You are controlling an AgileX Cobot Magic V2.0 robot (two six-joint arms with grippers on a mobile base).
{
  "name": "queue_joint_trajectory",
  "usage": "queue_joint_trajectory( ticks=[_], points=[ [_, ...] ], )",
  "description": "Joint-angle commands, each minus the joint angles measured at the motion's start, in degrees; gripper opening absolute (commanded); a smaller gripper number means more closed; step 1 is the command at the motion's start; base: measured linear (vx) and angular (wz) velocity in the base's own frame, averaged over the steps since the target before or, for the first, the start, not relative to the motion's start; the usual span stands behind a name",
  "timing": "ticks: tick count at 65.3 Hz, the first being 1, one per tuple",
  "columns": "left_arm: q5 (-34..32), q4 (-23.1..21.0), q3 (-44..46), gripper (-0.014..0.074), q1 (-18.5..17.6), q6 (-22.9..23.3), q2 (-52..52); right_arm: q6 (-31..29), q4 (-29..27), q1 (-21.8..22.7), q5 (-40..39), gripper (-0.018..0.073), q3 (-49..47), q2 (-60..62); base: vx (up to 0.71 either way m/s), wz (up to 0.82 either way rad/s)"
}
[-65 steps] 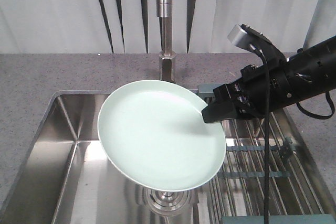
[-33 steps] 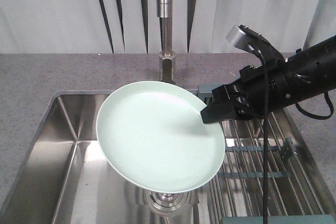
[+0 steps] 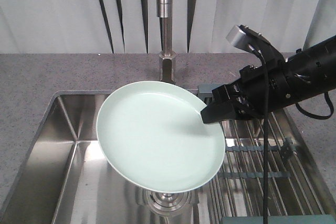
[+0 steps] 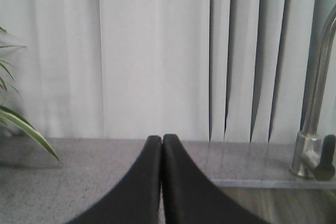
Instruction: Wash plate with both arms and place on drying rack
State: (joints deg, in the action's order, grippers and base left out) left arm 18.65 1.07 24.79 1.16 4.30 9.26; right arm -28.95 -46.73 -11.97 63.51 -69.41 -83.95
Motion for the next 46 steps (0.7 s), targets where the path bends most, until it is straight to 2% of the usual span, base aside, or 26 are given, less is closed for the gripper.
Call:
queue_joint_trajectory(
  ticks=[1,10,35,41,46],
  points=[
    [3.31,-0.53,7.28,-0.0006,-0.39,0.02,6.71,-0.40,-3.27,0.10,-0.65,-0.0008,-1.59,2.05,0.00,0.00],
    [8.58,-0.53,12.27,-0.0006,-0.39,0.02,14.45,-0.40,-3.27,0.10,-0.65,-0.0008,-1.59,2.05,0.00,0.00],
    [8.12,-0.59,12.13,0.0000,-0.39,0.34,26.87,-0.40,-3.27,0.10,-0.65,-0.0008,-1.59,2.05,0.00,0.00],
    [6.87,-0.59,12.58,0.0041,-0.39,-0.43,29.75,-0.40,-3.27,0.10,-0.65,-0.0008,-1.59,2.05,0.00,0.00],
    [7.82,-0.59,14.78,0.0117,-0.39,-1.56,32.63,-0.40,-3.27,0.10,-0.65,-0.0008,-1.59,2.05,0.00,0.00]
  ],
)
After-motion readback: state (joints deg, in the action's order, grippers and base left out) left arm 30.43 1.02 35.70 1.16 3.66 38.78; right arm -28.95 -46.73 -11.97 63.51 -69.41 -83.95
